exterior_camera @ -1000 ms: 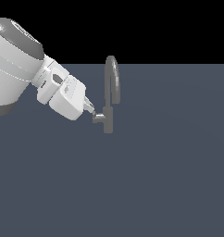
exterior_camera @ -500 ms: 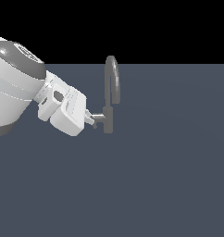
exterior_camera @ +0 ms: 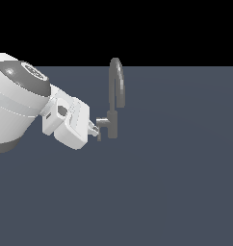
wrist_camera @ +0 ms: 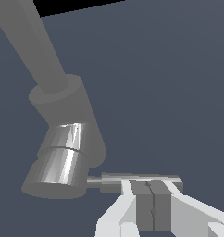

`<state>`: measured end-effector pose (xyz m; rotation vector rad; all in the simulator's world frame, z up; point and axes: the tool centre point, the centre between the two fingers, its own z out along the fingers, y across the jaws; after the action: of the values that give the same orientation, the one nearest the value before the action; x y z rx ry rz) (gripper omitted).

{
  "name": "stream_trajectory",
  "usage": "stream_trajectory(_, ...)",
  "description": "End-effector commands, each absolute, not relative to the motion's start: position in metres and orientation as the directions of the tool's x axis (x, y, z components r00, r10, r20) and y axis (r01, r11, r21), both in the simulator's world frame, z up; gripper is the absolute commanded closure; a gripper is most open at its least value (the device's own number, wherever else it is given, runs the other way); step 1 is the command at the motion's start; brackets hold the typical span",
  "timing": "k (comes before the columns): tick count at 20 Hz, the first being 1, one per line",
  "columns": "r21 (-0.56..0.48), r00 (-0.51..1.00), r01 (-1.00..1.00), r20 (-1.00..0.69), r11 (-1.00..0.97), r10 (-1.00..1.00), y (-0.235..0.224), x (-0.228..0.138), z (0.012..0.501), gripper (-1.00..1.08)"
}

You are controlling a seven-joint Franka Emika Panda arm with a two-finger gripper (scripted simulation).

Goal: Turn on the faucet by rotating a designated handle.

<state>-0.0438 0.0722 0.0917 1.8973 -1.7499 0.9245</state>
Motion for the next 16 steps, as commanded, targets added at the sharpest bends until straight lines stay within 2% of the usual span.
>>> stream_trajectory(1,-0.121,0.002,-0.985,0.706,-0.124,-0.708,0.062,-0.048,0.07,1.08)
stream_trajectory(5,-0.116,0.002,-0.986,0.707,-0.118,-0.707,0.059,-0.047,0.054,1.08)
stream_trajectory(6,-0.157,-0.008,-0.977,0.702,-0.144,-0.712,0.074,-0.038,0.08,1.08)
stream_trajectory(16,-0.132,-0.002,-0.983,0.705,-0.128,-0.709,0.069,-0.018,0.047,1.08)
